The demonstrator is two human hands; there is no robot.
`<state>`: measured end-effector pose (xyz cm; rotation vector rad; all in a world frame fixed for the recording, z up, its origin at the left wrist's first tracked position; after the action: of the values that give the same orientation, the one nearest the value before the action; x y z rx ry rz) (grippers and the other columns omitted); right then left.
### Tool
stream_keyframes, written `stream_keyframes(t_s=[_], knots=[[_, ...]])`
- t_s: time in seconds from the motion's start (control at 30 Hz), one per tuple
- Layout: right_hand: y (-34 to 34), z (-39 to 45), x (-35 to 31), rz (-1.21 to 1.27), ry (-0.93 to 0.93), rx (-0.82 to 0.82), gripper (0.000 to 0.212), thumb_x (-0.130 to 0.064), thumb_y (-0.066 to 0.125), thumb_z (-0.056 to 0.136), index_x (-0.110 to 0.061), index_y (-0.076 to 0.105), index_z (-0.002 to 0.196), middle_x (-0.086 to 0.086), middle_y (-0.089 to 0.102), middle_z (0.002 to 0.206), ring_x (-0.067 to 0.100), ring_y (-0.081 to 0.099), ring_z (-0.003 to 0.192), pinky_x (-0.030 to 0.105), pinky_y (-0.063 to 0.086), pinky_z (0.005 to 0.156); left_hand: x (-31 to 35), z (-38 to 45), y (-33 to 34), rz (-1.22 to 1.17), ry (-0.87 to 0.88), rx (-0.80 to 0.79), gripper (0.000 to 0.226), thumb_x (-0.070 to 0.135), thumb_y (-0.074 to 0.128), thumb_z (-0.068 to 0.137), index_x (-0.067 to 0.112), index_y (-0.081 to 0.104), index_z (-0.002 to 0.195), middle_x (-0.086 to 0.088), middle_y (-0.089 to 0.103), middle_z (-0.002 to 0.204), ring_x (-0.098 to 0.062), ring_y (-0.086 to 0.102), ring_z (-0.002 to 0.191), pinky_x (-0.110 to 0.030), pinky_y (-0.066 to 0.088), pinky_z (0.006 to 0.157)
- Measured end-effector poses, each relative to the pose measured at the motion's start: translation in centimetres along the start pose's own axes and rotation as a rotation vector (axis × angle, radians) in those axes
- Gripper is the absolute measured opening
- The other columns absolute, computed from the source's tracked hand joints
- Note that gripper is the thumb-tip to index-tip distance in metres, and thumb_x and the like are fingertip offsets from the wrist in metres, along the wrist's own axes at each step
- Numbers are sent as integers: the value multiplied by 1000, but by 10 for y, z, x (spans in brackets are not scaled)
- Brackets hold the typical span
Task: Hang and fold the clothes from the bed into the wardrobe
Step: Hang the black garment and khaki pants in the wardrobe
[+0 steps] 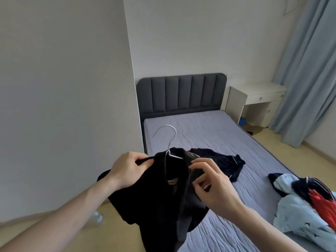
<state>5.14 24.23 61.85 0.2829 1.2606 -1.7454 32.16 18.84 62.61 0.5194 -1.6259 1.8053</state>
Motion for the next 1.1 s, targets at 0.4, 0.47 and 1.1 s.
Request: stream_keyframes(t_s=[0.4,0.47,1.1], knots=[[68,40,-40,-230,22,-292,15,-34,58,101,-40,65,90,-25,65,83,1,59,82,24,44,74,-55,-96,-82,20,-131,68,19,53,60,96,48,74,84,24,72,75,3,67,73,-23,46,68],[89,58,-59,-213,-29,-312,35,-34,55,102,-35,47,68,-22,57,67,5,53,64,23,35,59,-64,-104,-95,38,-168,96,19,56,59,95,48,75,90,25,73,80,3,68,78,-24,49,71],[283,116,-214,442,-218,-826,32,-28,53,104,-9,54,78,-10,46,67,7,43,63,31,38,62,-135,-227,-204,270,-423,424,16,43,62,94,42,74,106,26,61,94,3,60,95,-15,43,81]])
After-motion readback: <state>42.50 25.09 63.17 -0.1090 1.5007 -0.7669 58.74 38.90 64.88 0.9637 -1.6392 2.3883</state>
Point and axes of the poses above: each hand's wrist, its own z-axis towards the middle knuckle, its own y-axis out of the palm, x = y × z, the point moved 6 cm from there along z, towards the middle knuckle
